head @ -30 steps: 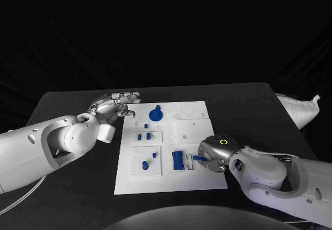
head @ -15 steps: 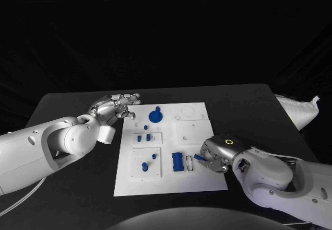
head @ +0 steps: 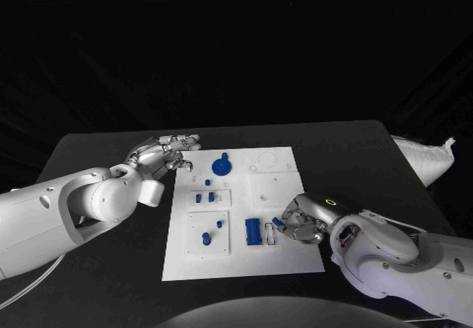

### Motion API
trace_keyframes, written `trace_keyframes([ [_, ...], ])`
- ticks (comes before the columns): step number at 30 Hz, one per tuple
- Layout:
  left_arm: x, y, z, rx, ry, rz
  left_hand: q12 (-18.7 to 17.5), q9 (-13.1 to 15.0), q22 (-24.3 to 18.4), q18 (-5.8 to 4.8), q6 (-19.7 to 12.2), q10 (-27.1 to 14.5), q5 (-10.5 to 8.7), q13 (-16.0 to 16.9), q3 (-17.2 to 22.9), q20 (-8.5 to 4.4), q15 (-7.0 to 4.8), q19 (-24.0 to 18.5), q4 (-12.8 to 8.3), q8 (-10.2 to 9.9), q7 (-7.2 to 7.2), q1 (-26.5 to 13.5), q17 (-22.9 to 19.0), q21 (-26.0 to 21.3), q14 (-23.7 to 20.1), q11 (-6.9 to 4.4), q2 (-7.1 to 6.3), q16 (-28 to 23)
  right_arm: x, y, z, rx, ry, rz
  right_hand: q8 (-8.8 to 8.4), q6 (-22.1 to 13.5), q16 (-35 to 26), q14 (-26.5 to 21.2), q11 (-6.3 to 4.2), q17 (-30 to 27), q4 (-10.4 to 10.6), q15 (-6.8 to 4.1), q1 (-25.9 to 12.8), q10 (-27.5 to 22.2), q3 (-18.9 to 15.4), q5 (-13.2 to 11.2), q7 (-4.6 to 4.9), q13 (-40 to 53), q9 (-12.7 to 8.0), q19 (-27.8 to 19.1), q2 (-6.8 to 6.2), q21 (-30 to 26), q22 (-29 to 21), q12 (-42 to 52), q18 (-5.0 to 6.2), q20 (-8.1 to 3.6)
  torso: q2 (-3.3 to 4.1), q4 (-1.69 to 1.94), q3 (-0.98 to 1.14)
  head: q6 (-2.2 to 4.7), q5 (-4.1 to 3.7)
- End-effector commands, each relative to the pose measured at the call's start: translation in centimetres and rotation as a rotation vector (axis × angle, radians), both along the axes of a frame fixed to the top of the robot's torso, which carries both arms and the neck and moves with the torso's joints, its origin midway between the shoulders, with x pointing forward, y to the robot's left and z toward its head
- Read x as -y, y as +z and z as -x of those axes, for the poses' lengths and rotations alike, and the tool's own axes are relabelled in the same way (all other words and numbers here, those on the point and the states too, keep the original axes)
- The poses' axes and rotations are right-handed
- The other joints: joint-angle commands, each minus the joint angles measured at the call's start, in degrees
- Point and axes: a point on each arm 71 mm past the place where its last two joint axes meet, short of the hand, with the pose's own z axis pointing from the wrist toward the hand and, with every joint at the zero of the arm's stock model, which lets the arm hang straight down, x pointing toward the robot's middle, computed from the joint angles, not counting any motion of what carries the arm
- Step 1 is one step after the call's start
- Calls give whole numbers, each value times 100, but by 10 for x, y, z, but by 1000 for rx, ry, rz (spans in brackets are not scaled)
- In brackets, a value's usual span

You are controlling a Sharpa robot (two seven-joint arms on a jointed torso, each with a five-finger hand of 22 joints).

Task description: Assemble the parts on the task board

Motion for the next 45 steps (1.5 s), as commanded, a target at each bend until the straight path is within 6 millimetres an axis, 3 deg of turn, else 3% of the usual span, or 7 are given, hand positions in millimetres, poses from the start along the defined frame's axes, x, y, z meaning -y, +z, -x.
trace_keyframes([
  [1, 3, 1, 1, 9, -28, 11, 12, -6, -5, 94, -45, -37, 17, 7, -5, -9, -2, -43, -14, 12, 7, -8, -5, -36, -34, 13, 33, -20, -1, -6, 1, -94, -35, -39, -18, 124, 18, 545, -27, 1264, 11, -42, -105, 271, -53, 101, -64, 771, 20, 153, -4, 29, 5, -6, -60, -25, 4, -3, 1, -11, 10],
  [6, 3, 1, 1, 9, -28, 8, 19, -5, -7, 94, -47, -42, 17, 6, -4, -9, -2, -47, -24, 14, 7, 4, -12, -38, -40, 12, 29, -22, -4, -8, 2, -113, -25, -36, -23, 137, 21, 546, -27, 1269, 17, -42, -168, 282, -113, 181, -65, 790, 29, 152, -16, 28, 3, 25, -59, -25, -3, 4, 1, -17, 18],
  [26, 4, 1, 2, 9, -35, 5, 45, -4, -12, 96, -48, -55, 24, 6, 27, -11, -5, -52, -58, 24, 7, 59, -19, -40, -49, 11, 54, -19, -12, -11, 3, -163, -21, -59, 9, 313, 60, 558, -75, 1328, 204, -81, -634, 354, -779, 1040, -126, 928, 124, 176, 91, 86, 95, 246, -74, -58, -1, -3, 1, -26, 22],
  [45, 5, 2, 3, 10, -48, 4, 51, -3, -13, 97, -47, -59, 24, 6, 33, -11, -5, -53, -64, 27, 8, 67, -28, -40, -54, 11, 57, -22, -13, -19, -2, -200, -22, -45, 19, 335, 54, 556, -87, 1319, 276, -92, -705, 342, -956, 1183, -140, 889, 157, 174, 160, 83, 93, 149, -73, -68, 0, -1, -5, -23, 27],
])
